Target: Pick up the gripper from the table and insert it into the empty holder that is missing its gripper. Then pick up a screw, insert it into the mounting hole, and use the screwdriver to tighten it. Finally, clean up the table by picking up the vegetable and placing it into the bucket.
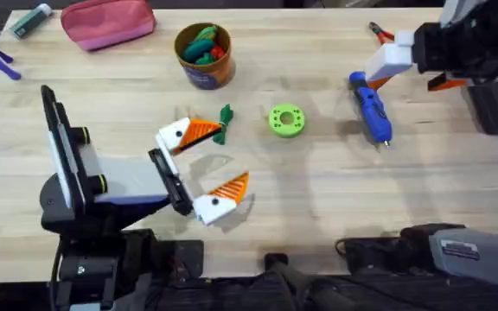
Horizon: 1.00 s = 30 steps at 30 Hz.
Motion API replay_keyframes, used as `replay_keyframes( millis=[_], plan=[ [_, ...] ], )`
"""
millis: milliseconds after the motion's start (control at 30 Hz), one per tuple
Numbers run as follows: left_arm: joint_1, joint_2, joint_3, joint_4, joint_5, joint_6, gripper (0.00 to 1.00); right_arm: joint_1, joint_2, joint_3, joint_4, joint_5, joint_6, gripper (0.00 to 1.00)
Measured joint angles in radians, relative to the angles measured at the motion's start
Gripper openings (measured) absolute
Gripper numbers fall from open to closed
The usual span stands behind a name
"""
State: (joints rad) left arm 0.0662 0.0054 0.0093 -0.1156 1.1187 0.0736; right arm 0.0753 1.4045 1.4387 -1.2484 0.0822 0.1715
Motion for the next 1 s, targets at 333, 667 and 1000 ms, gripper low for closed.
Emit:
replay_keyframes(
  millis=[333,667,1000],
  plan=[
    [0.0,0.0,0.0,0.0,0.0,0.003,0.018,0.0,0.0,0.0,0.0,0.0,0.0,0.994],
    [0.0,0.0,0.0,0.0,0.0,0.002,0.019,0.0,0.0,0.0,0.022,0.0,-0.003,0.992],
    [0.0,0.0,0.0,0.0,0.0,0.002,0.018,-0.007,0.1,0.0,0.143,0.034,-0.114,0.993]
  ],
)
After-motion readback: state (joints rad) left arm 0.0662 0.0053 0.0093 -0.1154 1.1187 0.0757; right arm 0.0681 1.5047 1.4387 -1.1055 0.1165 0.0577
